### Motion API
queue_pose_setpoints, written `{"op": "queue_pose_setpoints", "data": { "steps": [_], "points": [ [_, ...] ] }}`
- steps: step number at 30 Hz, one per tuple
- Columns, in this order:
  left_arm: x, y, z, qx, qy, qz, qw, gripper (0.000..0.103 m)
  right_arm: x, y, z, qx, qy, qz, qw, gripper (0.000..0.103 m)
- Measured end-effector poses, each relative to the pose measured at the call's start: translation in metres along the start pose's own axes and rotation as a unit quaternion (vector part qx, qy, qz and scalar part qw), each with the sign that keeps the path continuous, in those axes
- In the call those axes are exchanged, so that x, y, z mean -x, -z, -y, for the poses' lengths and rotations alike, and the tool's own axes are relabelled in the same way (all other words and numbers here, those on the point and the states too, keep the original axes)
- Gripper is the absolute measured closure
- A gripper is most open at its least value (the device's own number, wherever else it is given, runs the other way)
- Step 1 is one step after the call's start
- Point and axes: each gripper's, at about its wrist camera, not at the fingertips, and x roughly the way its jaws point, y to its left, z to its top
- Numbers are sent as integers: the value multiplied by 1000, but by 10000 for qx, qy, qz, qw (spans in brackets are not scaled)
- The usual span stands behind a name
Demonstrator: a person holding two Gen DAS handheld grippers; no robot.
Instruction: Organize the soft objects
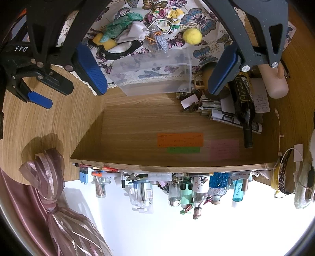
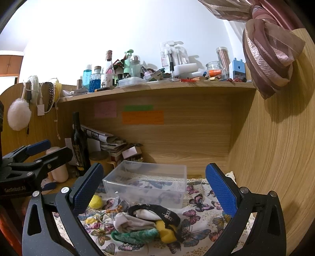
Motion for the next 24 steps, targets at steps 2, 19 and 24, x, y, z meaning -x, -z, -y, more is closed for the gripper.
{"op": "queue_pose_setpoints", "data": {
  "steps": [2,19,24],
  "points": [
    [0,0,0,1,-6,1,10000,0,0,0,0,-1,-1,3,10000,0],
    [-1,-1,2,7,-1,16,10000,0,4,-4,-3,-30,-8,77,10000,0],
    [-2,-2,2,12,13,21,10000,0,4,-5,-4,-5,-21,77,10000,0]
  ]
}}
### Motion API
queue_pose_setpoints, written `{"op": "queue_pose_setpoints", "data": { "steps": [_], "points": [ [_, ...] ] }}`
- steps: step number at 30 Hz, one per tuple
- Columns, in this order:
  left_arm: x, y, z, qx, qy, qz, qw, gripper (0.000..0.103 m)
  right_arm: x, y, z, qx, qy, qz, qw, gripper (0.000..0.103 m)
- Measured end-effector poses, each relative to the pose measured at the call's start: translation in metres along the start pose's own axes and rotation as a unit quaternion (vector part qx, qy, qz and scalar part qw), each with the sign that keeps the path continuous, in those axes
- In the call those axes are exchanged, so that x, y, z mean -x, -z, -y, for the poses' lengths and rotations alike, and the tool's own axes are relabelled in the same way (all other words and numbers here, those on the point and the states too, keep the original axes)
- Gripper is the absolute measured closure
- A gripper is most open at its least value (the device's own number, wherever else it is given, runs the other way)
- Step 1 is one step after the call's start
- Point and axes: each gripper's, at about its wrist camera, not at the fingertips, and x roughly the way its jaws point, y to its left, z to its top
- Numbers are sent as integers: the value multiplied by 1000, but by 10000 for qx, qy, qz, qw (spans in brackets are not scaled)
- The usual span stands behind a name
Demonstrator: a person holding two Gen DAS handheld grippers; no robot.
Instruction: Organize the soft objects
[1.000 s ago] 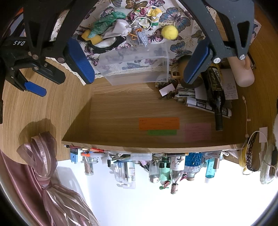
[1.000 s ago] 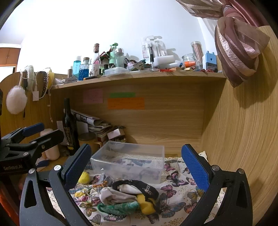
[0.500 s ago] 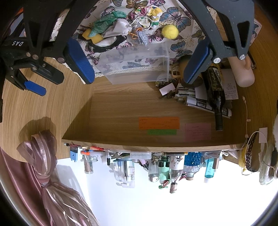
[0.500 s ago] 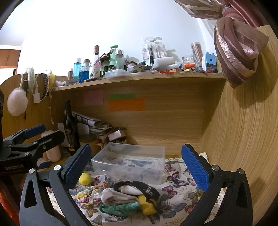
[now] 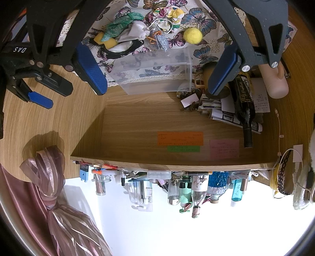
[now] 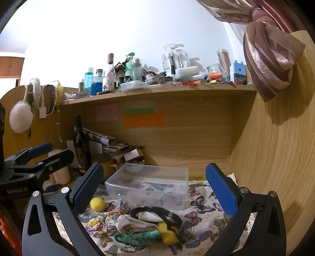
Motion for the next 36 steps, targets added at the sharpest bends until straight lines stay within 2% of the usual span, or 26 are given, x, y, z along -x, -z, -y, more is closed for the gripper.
{"op": "queue_pose_setpoints", "data": {
  "steps": [22,30,33,36],
  "points": [
    [-2,1,-1,69,70,-13,10000,0,-4,3,-4,55,-36,-32,10000,0],
    [-21,19,-19,183,-111,-463,9987,1,-18,15,3,56,-13,-234,9997,0],
    [-32,31,-32,211,-252,-799,9963,14,-25,23,11,7,27,-438,9990,2],
    [-46,48,-46,267,-407,-1209,9915,18,-36,35,19,-42,-15,-765,9971,9]
  ]
}}
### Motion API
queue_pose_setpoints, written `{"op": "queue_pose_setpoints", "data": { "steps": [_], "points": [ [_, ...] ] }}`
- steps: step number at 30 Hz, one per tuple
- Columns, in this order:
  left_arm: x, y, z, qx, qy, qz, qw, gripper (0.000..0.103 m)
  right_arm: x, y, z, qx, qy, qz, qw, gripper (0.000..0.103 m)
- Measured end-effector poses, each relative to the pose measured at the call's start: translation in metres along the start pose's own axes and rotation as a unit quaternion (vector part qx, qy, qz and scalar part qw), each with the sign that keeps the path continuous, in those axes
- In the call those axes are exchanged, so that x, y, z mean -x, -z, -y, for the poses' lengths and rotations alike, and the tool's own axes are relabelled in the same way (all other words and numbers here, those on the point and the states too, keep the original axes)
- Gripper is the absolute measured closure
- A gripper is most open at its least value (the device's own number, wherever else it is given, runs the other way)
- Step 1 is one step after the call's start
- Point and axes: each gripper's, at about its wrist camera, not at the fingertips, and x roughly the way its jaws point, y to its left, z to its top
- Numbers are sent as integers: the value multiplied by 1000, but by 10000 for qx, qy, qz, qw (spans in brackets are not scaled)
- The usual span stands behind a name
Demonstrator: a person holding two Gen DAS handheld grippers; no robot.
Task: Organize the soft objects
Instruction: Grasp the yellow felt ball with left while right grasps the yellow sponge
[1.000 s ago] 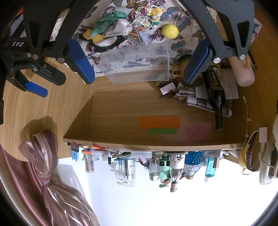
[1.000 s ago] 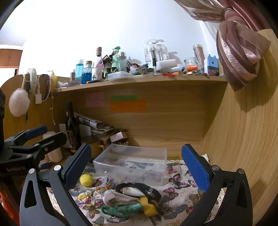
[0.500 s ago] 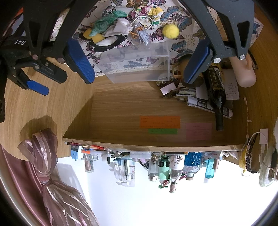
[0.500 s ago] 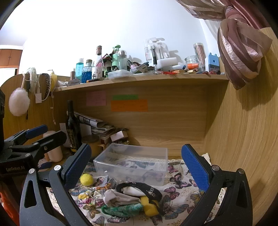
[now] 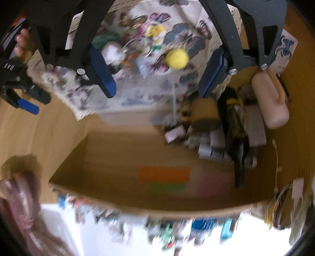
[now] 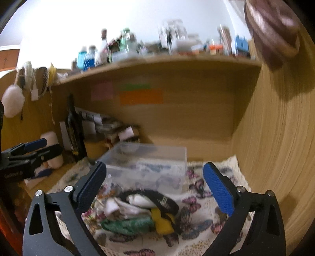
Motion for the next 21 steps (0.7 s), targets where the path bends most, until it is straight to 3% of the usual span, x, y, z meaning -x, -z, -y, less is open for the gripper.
{"op": "queue_pose_setpoints", "data": {
  "steps": [5,10,16,18,21],
  "points": [
    [-34,22,-24,244,-73,-719,9971,22,-25,20,14,-89,-56,-633,9979,21],
    [-71,34,-45,461,0,-1326,9901,22,-53,35,22,-159,-116,-1225,9923,21],
    [-114,41,-48,252,-52,-1838,9826,22,-88,46,34,-409,-229,-1668,9849,21],
    [-126,45,-50,250,-8,-2004,9794,22,-97,47,38,-468,-289,-1798,9822,25],
    [-137,50,-52,252,19,-2158,9761,28,-107,49,39,-491,-399,-1947,9788,43]
  ]
}}
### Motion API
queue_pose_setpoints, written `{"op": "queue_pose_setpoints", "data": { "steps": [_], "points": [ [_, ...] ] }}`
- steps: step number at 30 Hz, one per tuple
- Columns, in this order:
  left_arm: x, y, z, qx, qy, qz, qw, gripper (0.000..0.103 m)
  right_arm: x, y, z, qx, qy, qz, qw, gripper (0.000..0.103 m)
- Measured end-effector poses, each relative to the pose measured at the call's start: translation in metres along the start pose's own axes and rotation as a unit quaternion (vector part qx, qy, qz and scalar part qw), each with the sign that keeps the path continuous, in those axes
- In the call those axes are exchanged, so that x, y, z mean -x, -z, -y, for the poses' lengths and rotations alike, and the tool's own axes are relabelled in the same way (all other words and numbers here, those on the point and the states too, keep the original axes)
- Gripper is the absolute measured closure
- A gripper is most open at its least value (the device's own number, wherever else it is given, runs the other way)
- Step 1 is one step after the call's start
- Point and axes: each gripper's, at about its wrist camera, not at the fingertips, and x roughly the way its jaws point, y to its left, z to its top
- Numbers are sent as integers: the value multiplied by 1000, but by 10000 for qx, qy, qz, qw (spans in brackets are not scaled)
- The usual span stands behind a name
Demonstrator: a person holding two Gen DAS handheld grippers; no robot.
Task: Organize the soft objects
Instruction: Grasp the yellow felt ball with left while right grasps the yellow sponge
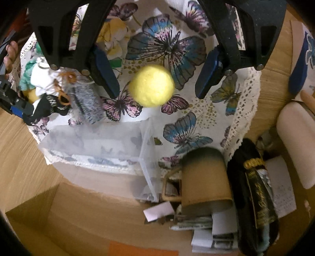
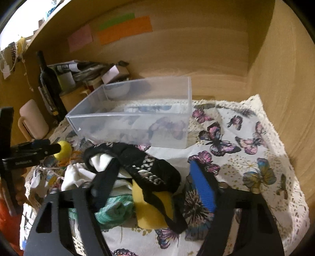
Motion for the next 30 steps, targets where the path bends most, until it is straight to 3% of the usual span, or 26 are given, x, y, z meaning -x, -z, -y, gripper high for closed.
{"op": "queue_pose_setpoints", "data": {
  "steps": [2,6,8,11,22,30],
  "points": [
    [-8,-1,0,-29,11,-82,10000,35,-5,-1,0,-6,-135,-75,9999,55],
    [-18,1,1,-97,142,-279,9995,57,-5,-3,-2,53,-199,-26,9998,65],
    [-16,1,3,-122,100,-206,9997,57,-4,-5,-2,79,-209,23,9997,75],
    [-11,2,4,-154,50,-98,9998,58,0,-9,-3,83,-208,120,9997,80],
    [39,-11,10,-89,204,562,9982,58,30,-28,-9,227,-71,710,9972,82],
    [48,-32,45,-343,727,797,9936,58,13,-23,-14,241,-361,502,9978,82]
  ]
}}
